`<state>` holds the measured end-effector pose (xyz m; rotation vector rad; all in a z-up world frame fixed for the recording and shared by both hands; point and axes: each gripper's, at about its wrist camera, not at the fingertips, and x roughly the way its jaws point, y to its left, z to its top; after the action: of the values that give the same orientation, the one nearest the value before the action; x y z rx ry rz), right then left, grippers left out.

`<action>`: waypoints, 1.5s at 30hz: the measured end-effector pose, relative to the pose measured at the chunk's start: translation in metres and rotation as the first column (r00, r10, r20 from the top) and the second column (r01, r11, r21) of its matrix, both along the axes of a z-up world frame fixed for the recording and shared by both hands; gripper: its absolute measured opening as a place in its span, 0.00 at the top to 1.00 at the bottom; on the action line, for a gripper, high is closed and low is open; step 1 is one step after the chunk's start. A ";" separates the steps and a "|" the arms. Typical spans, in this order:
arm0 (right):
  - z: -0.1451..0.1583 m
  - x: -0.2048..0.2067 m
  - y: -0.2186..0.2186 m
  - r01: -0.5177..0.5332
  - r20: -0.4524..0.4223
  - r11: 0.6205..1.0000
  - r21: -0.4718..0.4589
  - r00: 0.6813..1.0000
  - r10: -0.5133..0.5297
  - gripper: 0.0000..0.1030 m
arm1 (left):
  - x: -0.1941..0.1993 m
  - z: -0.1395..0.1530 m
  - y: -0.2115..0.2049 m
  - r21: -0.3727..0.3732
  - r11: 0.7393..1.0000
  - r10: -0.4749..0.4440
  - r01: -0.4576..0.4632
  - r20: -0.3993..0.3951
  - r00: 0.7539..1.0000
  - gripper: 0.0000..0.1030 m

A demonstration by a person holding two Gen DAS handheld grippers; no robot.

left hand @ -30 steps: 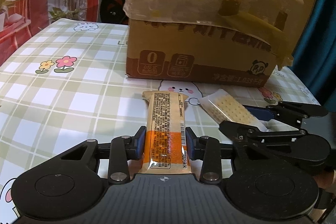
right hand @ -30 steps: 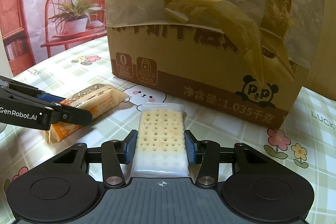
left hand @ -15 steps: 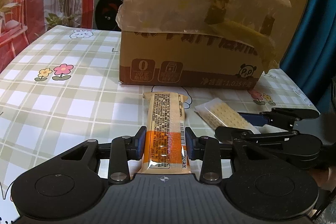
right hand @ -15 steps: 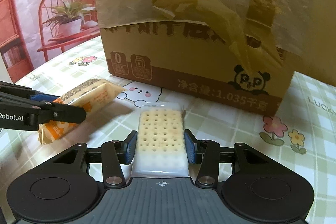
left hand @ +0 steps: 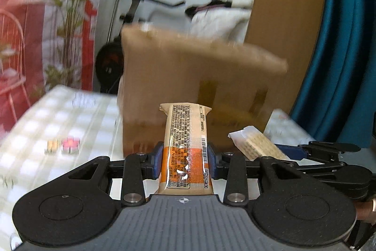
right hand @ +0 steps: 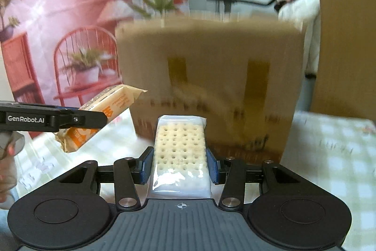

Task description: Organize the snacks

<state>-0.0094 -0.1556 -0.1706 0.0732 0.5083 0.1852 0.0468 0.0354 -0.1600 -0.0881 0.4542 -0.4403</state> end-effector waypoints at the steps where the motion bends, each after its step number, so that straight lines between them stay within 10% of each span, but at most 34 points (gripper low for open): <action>1: 0.011 0.000 -0.004 0.001 0.018 1.000 0.019 1.000 -0.001 0.59 | 0.001 0.007 0.000 -0.008 1.000 -0.001 0.002 0.021 1.000 0.62; 14: 0.129 0.094 -0.038 0.033 0.181 0.998 -0.054 0.983 -0.023 0.58 | 0.080 0.092 -0.026 -0.065 0.998 0.026 -0.013 0.192 0.981 0.62; 29: 0.078 0.196 -0.038 0.184 -0.022 0.976 -0.114 0.982 -0.188 0.56 | 0.170 0.081 -0.037 0.037 0.993 0.113 -0.115 0.052 0.992 0.60; 35: 0.091 0.184 -0.039 0.189 -0.010 0.977 -0.099 0.981 -0.191 0.27 | 0.166 0.093 -0.022 0.026 0.995 0.100 -0.101 0.032 0.994 0.19; 39: 0.109 0.168 -0.033 0.172 0.015 0.980 -0.098 0.985 -0.172 0.06 | 0.153 0.110 -0.019 0.079 0.990 0.109 -0.114 0.059 0.992 0.13; 45: 0.137 0.138 -0.021 0.192 0.052 0.977 -0.096 0.981 -0.188 0.01 | 0.122 0.133 -0.009 0.078 0.985 0.146 -0.153 0.088 0.985 0.08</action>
<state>0.1289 -0.1770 -0.0338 0.0191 0.4642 -0.0260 0.1690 0.0266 -0.0268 -0.0221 0.3822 -0.2758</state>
